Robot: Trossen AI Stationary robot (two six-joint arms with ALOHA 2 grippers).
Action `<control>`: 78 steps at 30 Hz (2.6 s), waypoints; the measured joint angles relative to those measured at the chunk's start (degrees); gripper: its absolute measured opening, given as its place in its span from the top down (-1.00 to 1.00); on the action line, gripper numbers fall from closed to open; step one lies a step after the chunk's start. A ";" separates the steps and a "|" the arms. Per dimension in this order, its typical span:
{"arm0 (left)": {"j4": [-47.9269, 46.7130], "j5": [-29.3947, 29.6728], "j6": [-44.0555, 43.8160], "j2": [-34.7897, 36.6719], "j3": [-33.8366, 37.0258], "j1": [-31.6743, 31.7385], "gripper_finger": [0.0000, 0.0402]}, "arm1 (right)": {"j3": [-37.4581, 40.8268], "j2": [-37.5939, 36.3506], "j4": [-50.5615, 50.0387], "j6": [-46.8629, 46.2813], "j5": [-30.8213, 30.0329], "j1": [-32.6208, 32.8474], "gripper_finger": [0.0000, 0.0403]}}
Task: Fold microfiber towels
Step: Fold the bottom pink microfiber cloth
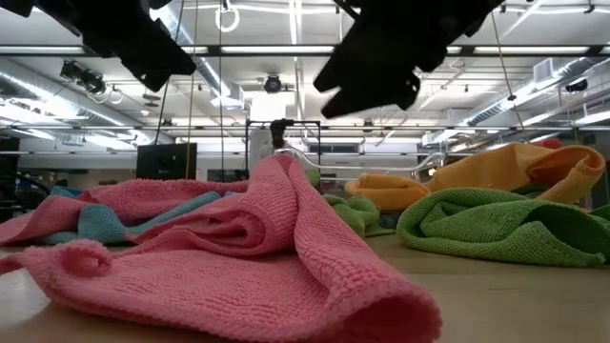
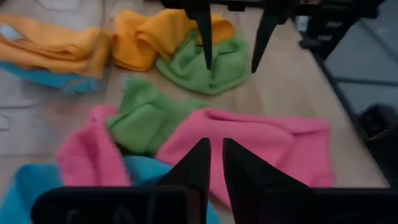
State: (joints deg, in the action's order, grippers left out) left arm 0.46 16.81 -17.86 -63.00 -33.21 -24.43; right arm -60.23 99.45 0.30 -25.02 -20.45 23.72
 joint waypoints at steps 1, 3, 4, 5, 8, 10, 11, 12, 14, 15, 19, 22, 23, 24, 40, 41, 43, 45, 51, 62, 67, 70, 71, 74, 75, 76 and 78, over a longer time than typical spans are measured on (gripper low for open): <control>-0.20 -0.69 -0.81 -0.25 0.00 -0.57 0.76 | -0.05 0.34 1.65 1.78 0.59 0.03 -0.16; 0.38 -1.05 -0.99 -1.24 0.00 -1.71 0.74 | 0.02 0.47 2.46 5.42 0.81 0.03 -0.16; 0.68 -1.13 -0.83 -1.73 0.00 -2.12 0.73 | 0.02 0.47 3.30 6.77 0.81 0.03 -0.16; 0.97 -1.10 -0.10 -2.22 0.00 -2.48 0.73 | 0.00 0.45 3.95 7.88 0.65 -0.16 -0.16; 2.86 -1.01 2.40 -4.59 -0.09 -3.01 0.70 | 0.01 -0.34 4.01 10.51 -0.72 -0.37 -0.16; 2.16 -0.97 3.33 -6.37 -0.07 -3.65 0.69 | -0.04 -0.82 2.90 12.06 -1.32 -0.56 -0.16; 2.23 -0.97 3.95 -7.41 -0.07 -3.86 0.68 | 0.00 -0.93 2.19 12.94 -1.82 -0.54 -0.16; 2.44 -0.98 4.93 -8.69 -0.08 -4.15 0.67 | 0.00 -0.95 2.19 13.48 -2.29 -0.68 -0.16; 1.93 -0.99 6.64 -10.88 -0.02 -4.98 0.63 | 0.00 -0.95 1.87 14.67 -3.66 -0.87 -0.16; 2.26 -0.83 7.54 -12.16 0.00 -5.40 0.61 | 0.00 -0.95 1.96 15.13 -4.20 -1.10 -0.16; 2.44 1.12 10.82 -16.08 -0.04 -6.37 0.45 | 0.00 -0.95 2.18 14.69 -5.05 -2.52 -0.16; 2.31 1.64 13.00 -18.68 -0.06 -6.38 0.29 | 0.00 -0.95 2.12 13.63 -5.15 -3.47 -0.16; 2.18 1.67 13.80 -19.55 -0.21 -6.36 0.24 | 0.00 -0.95 1.89 13.65 -5.15 -3.65 -0.16; 2.16 1.67 14.24 -20.51 -0.60 -6.36 0.19 | 0.00 -0.95 1.51 13.69 -5.11 -3.83 -0.16; -3.60 1.16 26.24 -32.44 -10.40 -6.71 0.10 | 0.00 -0.95 -1.15 12.60 -5.05 -5.28 -0.16; -3.86 1.09 26.63 -32.63 -10.38 -6.85 0.11 | 0.00 -0.95 -1.18 12.06 -5.05 -5.23 -0.16; -3.74 1.02 27.74 -32.68 -10.38 -7.09 0.13 | 0.00 -0.95 -1.15 11.46 -5.02 -5.15 -0.16; -3.59 1.00 28.86 -32.68 -10.38 -7.34 0.14 | 0.00 -0.95 -1.15 11.02 -5.00 -5.15 -0.16; -0.39 -0.65 28.75 -32.68 -10.38 -7.38 0.14 | 0.00 -0.95 -1.08 10.07 -5.00 -5.16 -0.16; 0.31 -0.81 30.79 -32.82 -10.38 -7.71 0.26 | 0.00 -0.95 -0.99 8.49 -5.00 -5.07 -0.16; 0.62 -0.78 31.07 -35.68 -10.38 -7.70 0.37 | 0.00 -0.95 -0.75 8.53 -4.98 -4.37 -0.16; 1.18 -0.53 31.16 -36.61 -10.51 -7.73 0.41 | 0.00 -0.97 -0.45 8.91 -4.99 -4.31 -0.16; 1.37 -0.55 31.15 -36.77 -10.51 -7.73 0.42 | 0.00 -0.97 -0.35 8.91 -5.00 -4.25 -0.16; 1.59 -0.60 31.14 -36.83 -10.51 -7.73 0.45 | 0.00 -0.97 -0.27 9.15 -4.98 -4.14 -0.16; 1.56 -0.62 31.14 -36.88 -10.51 -7.73 0.47 | 0.00 -0.97 -0.19 9.15 -4.98 -4.14 -0.16; 1.52 -0.74 30.93 -36.88 -10.51 -7.73 0.49 | 0.00 -0.97 -0.12 9.15 -4.98 -4.12 -0.16; 1.48 -0.82 29.92 -36.91 -10.49 -7.73 0.56 | 0.00 -0.97 -0.10 9.15 -4.98 -4.13 -0.16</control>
State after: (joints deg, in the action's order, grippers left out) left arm 1.93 15.99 12.06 -99.91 -43.70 -32.16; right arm -60.23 98.48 0.20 -15.88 -25.43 19.58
